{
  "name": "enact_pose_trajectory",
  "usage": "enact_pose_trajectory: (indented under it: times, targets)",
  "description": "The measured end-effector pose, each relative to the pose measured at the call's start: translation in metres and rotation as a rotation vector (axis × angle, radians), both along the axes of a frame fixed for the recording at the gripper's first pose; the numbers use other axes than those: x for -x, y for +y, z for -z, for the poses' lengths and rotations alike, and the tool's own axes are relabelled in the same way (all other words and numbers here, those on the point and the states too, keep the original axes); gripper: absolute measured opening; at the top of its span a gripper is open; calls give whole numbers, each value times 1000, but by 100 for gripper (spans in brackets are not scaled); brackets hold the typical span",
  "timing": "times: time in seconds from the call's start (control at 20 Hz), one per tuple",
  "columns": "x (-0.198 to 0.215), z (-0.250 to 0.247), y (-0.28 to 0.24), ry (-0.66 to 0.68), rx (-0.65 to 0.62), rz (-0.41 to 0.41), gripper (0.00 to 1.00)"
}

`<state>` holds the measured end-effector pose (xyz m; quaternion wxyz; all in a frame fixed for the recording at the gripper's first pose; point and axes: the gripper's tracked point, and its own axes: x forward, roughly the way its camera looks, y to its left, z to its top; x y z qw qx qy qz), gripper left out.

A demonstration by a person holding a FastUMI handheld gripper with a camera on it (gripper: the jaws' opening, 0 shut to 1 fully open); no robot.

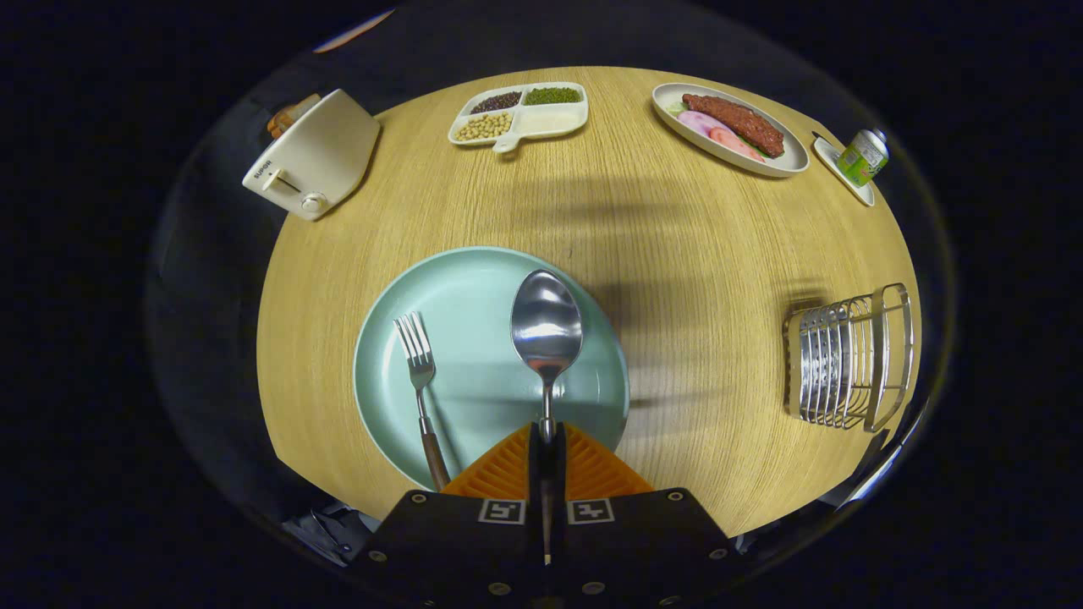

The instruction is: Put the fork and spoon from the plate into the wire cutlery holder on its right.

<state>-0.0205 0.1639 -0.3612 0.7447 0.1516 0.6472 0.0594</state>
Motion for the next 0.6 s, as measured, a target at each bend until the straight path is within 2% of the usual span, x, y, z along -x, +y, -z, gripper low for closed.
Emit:
enact_pose_trajectory:
  times: [0.3,0.6]
  targets:
    - [10,-39,-42,-97,-6,56,4]
    - [27,-58,-121,-145,45,123,4]
